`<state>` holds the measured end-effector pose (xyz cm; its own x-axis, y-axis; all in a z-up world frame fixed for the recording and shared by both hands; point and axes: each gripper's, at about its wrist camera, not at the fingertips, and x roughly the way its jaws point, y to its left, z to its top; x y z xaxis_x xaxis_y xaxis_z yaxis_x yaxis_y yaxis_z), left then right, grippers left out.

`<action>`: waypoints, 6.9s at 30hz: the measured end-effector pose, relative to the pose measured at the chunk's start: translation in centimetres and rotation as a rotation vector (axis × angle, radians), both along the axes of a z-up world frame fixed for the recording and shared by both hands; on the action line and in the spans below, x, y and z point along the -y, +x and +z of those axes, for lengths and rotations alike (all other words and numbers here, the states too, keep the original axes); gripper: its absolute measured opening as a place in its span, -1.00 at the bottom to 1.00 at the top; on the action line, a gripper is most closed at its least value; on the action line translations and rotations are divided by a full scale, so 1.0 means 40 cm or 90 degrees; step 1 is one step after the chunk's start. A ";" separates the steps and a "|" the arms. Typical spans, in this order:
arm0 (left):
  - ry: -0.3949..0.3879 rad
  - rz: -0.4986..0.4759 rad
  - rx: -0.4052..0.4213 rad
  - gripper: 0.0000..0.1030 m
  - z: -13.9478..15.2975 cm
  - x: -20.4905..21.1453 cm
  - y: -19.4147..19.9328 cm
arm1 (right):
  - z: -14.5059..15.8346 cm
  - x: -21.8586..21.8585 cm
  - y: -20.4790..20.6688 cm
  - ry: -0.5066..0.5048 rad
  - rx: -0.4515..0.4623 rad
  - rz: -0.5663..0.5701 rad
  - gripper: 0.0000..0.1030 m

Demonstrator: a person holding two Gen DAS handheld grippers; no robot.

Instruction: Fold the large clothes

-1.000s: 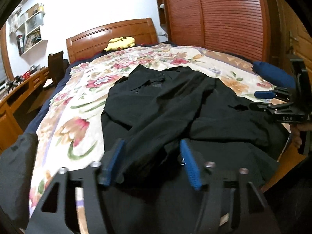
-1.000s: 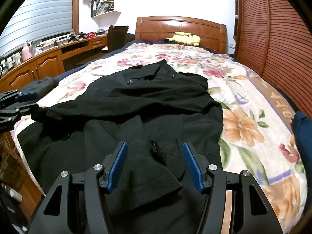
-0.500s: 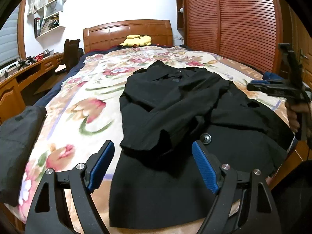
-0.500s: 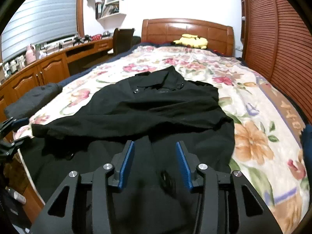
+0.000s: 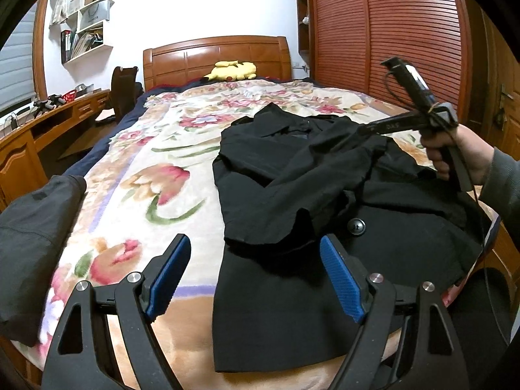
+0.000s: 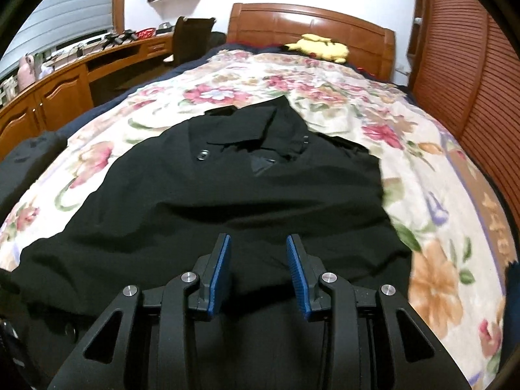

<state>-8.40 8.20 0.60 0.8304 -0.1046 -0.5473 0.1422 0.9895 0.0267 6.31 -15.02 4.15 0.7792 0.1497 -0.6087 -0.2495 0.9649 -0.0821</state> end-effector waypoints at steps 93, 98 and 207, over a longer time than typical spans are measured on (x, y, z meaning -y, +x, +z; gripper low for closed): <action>-0.026 0.019 -0.074 0.13 -0.134 -0.036 -0.067 | -0.233 0.263 -0.583 0.068 -0.040 -0.033 0.27; -0.016 -0.002 -0.071 -0.25 -0.136 -0.012 -0.081 | -0.236 0.255 -0.596 0.073 -0.036 -0.030 0.27; 0.035 0.116 0.012 -0.90 0.104 -0.057 0.650 | 0.019 0.252 0.195 0.087 0.099 -0.109 -0.79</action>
